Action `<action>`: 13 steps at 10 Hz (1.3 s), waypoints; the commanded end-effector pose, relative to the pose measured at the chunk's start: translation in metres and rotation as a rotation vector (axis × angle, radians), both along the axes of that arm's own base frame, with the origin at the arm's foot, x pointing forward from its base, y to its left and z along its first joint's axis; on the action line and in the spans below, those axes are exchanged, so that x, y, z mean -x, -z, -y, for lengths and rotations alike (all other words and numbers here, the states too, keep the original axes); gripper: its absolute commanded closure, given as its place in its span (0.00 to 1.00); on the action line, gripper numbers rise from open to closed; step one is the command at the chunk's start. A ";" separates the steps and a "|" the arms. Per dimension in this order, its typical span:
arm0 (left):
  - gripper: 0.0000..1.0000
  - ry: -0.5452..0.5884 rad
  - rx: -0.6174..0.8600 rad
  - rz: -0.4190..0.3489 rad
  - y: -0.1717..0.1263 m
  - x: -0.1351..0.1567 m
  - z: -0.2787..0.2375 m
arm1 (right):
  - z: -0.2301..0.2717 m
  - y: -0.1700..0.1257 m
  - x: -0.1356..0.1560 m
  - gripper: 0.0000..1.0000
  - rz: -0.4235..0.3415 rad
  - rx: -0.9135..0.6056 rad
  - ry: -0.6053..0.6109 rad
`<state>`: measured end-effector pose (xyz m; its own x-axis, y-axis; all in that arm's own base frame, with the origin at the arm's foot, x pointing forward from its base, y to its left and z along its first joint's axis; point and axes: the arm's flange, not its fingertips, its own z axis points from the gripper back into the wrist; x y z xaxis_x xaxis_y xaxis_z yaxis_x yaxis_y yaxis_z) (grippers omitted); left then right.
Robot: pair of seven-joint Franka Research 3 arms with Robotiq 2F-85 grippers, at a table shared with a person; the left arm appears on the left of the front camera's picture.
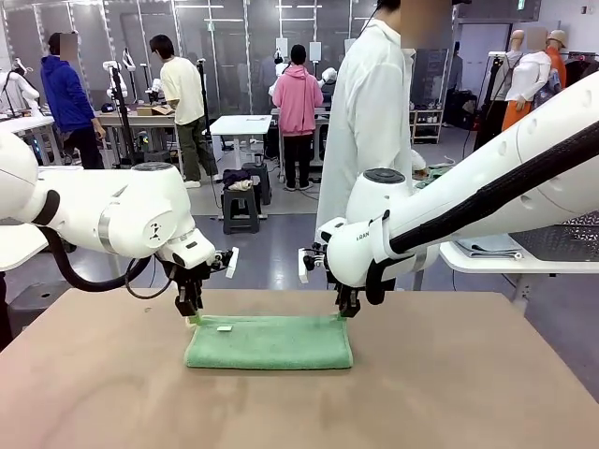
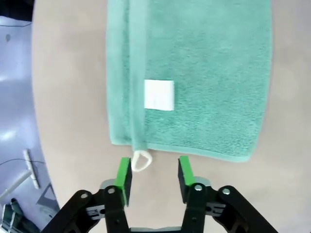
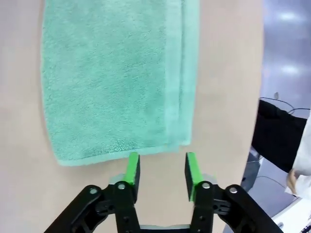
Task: Fold the towels and place them in the basket.
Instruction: When a person lays out a Towel with hook on the table, fold it in half twice.
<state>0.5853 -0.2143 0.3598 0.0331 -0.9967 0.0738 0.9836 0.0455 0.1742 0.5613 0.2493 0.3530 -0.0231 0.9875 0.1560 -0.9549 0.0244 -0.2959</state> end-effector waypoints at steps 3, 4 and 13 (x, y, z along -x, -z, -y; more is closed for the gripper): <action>0.15 0.063 0.061 -0.035 -0.040 0.035 -0.021 | 0.022 -0.032 0.032 0.14 -0.098 -0.043 0.078; 0.00 0.076 0.091 -0.071 -0.063 0.055 -0.032 | 0.027 -0.054 0.054 0.00 -0.097 -0.050 0.110; 0.00 0.139 0.606 -0.067 -0.093 0.109 -0.154 | 0.034 -0.129 0.142 0.00 -0.331 -0.189 0.615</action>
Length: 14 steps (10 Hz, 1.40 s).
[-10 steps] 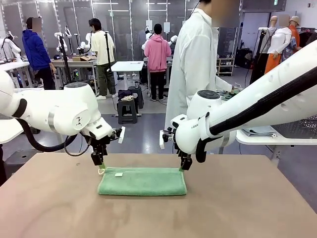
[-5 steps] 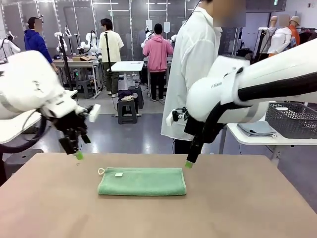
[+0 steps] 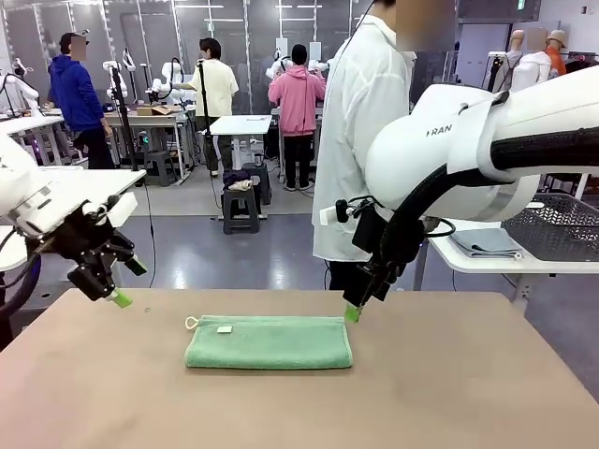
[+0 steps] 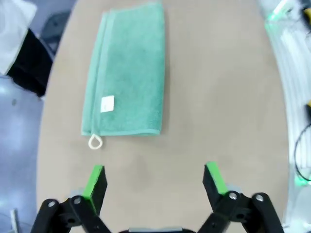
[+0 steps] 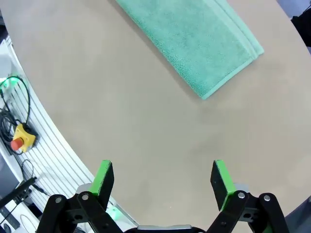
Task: Fold the towels and place them in the basket.
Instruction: When a person lays out a Towel with hook on the table, fold it in half twice.
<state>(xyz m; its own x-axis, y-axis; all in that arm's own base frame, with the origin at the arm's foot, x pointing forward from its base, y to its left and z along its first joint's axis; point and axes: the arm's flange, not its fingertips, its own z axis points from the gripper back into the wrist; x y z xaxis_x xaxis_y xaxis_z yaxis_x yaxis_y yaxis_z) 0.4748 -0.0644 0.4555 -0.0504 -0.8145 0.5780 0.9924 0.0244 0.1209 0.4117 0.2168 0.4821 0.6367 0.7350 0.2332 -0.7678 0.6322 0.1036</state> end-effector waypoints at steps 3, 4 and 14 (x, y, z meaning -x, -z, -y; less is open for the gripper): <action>0.00 0.046 0.150 -0.043 0.011 -0.004 -0.022 | 0.001 0.010 -0.003 0.00 -0.050 -0.032 0.140; 0.00 0.054 0.157 -0.054 0.013 -0.005 -0.024 | 0.001 0.017 -0.004 0.00 -0.079 -0.052 0.244; 0.00 0.015 0.202 -0.085 0.025 -0.005 -0.036 | 0.004 0.049 -0.021 0.00 -0.083 -0.159 0.741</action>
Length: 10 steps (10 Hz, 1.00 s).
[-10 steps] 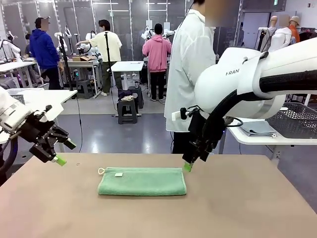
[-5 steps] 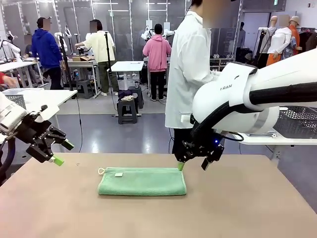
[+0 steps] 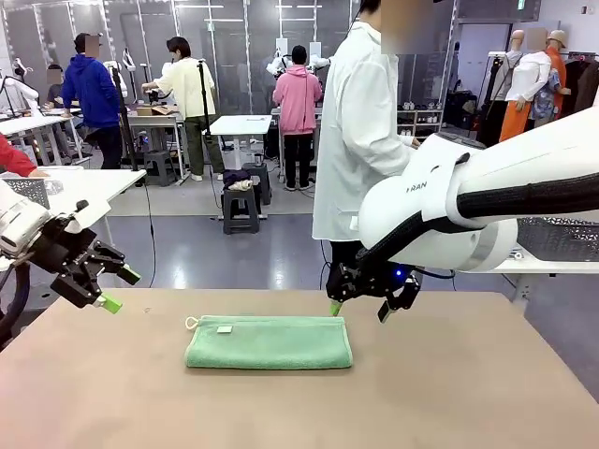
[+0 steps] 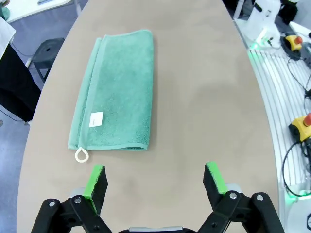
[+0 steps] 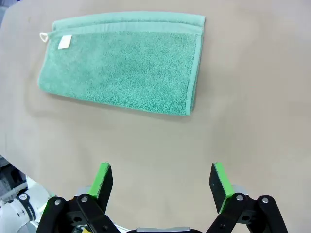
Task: Fold the towels and place them in the basket.
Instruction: When a person lays out a Towel with hook on the table, fold it in half twice.
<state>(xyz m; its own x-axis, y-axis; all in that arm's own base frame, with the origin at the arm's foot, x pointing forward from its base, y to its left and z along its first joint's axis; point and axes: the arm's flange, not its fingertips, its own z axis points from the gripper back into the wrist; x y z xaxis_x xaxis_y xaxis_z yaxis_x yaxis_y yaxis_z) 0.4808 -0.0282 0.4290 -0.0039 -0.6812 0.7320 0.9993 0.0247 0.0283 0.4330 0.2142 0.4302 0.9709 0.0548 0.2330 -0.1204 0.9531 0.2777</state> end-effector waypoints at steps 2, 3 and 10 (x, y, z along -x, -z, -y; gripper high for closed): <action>0.00 0.000 0.000 0.002 -0.002 0.001 0.001 | 0.001 -0.003 0.001 0.00 -0.003 0.003 -0.015; 0.00 0.000 0.000 0.002 -0.002 0.001 0.001 | 0.001 -0.003 0.001 0.00 -0.003 0.003 -0.015; 0.00 0.007 0.219 -0.118 0.004 -0.014 -0.011 | -0.034 0.047 -0.041 0.00 -0.007 0.055 0.034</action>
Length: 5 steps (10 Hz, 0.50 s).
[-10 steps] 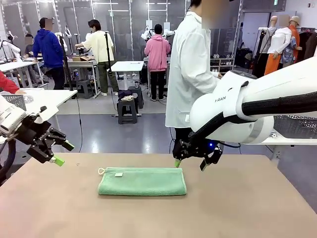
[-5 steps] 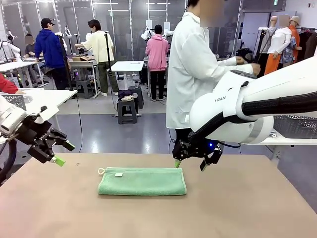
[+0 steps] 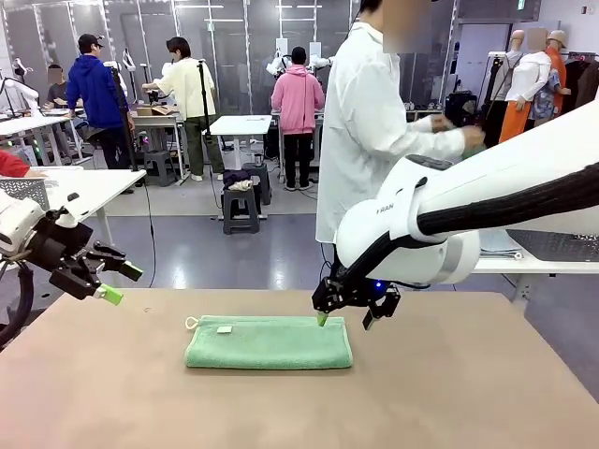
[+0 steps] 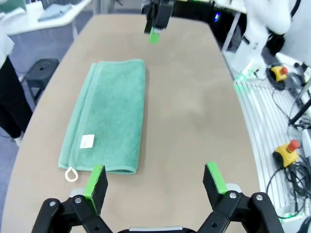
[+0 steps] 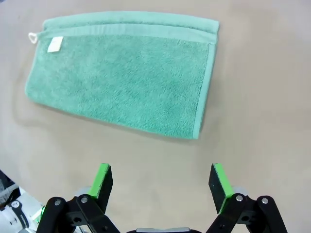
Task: Fold the towels and place them in the basket.
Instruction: When a person lays out a Towel with hook on the table, fold it in half twice.
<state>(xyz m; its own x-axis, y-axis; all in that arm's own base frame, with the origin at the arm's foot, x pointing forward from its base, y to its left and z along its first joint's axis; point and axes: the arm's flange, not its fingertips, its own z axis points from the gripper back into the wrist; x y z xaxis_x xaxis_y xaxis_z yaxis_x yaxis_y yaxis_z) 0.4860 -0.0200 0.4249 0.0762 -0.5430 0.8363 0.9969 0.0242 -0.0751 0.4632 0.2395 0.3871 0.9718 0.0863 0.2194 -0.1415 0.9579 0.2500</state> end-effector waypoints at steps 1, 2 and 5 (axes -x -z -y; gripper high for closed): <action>0.00 -0.001 -0.024 0.017 -0.002 0.002 0.003 | -0.011 0.013 -0.018 0.00 -0.002 0.041 0.090; 0.00 -0.001 -0.024 0.017 -0.002 0.002 0.003 | -0.012 0.022 -0.025 0.00 -0.005 0.057 0.112; 0.00 -0.001 -0.024 0.017 -0.002 0.002 0.003 | -0.012 0.050 -0.052 0.00 -0.050 0.077 0.191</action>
